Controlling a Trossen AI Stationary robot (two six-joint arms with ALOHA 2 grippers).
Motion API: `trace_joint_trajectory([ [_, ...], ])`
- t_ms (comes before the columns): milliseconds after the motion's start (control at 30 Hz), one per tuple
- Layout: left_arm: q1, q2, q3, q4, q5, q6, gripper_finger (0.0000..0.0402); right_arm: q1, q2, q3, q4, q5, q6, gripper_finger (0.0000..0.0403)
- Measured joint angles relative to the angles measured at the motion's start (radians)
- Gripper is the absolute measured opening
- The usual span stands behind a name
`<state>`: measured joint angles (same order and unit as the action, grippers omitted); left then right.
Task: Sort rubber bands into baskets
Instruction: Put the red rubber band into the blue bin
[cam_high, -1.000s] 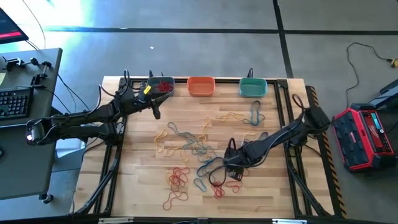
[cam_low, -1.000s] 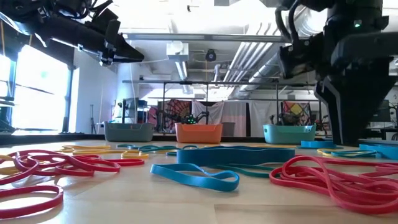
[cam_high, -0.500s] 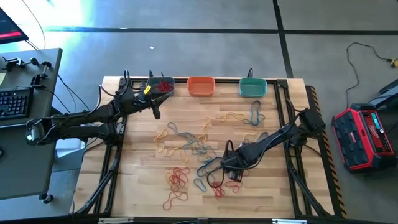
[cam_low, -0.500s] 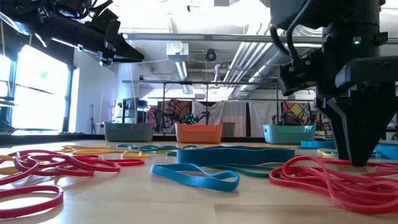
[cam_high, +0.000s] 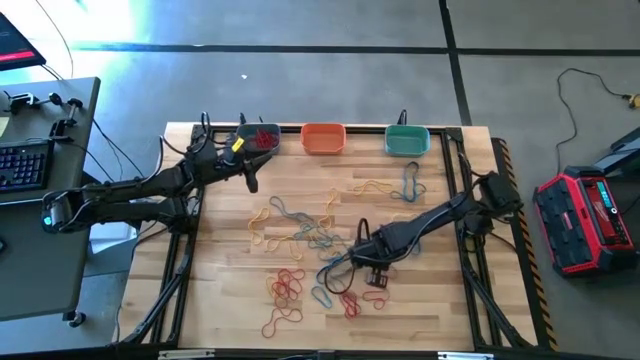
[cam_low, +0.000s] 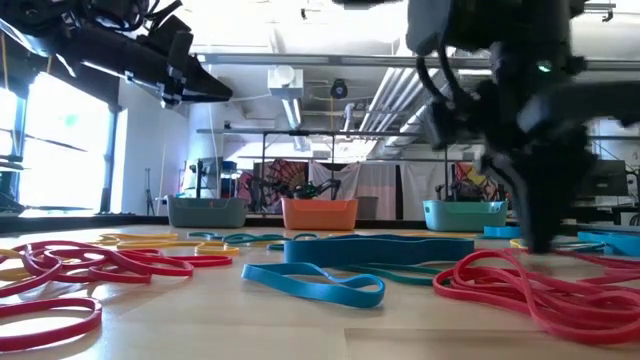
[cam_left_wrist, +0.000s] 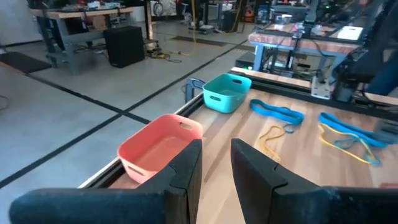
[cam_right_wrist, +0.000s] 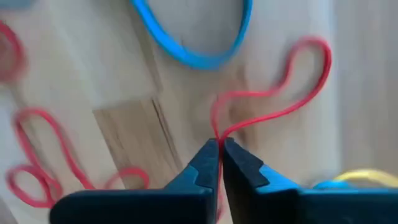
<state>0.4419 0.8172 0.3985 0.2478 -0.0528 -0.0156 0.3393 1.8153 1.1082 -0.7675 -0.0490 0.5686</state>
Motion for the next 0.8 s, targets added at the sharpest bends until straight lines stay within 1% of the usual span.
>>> trace_joint_trajectory([
  [133,-0.004,0.016,0.000,0.005,0.062,-0.001,0.0078,-0.011,-0.039,0.039,-0.021,0.048,-0.078,0.0005],
  [267,-0.040,0.052,0.000,0.023,0.068,0.008,0.0078,-0.054,-0.070,0.070,-0.050,0.114,-0.140,0.0001],
  [433,-0.089,0.109,0.000,0.048,0.068,0.018,0.0078,-0.097,-0.087,0.097,-0.041,0.205,-0.241,0.0001],
  [633,-0.144,0.184,0.000,0.094,0.067,0.027,0.0078,-0.165,-0.087,0.101,0.070,0.341,-0.365,0.0000],
  [800,-0.177,0.259,0.000,0.158,0.066,0.028,0.0079,-0.226,-0.087,0.101,0.217,0.348,-0.436,0.0000],
])
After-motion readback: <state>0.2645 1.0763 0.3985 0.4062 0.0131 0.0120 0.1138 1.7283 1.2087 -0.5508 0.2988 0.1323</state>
